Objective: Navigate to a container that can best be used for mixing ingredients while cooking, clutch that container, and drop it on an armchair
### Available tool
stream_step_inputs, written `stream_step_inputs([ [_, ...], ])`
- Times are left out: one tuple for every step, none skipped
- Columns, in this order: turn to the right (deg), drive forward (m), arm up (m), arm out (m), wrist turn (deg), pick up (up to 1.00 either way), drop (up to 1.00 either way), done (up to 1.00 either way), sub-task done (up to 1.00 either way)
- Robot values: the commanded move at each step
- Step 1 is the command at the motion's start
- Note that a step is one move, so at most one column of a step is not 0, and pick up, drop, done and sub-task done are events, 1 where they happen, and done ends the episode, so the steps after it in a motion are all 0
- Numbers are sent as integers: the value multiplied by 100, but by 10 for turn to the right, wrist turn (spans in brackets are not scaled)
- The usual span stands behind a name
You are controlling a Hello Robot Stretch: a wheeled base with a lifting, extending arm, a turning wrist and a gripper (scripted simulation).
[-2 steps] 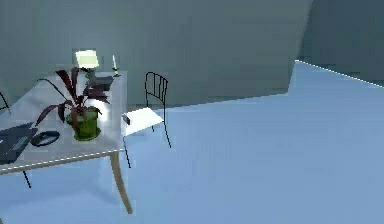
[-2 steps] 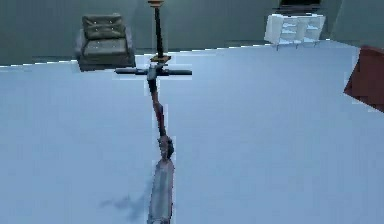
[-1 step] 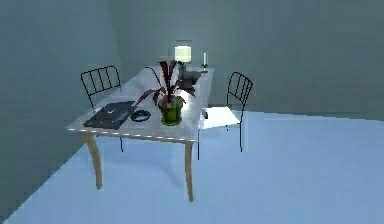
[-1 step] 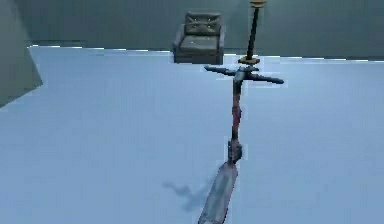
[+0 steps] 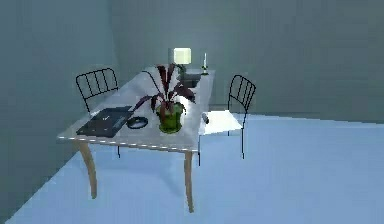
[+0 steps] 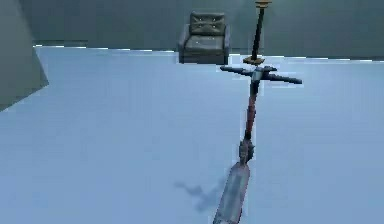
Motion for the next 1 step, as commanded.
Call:
stream_step_inputs([
  [360,0,0,0,0,0,0,0,0],
])
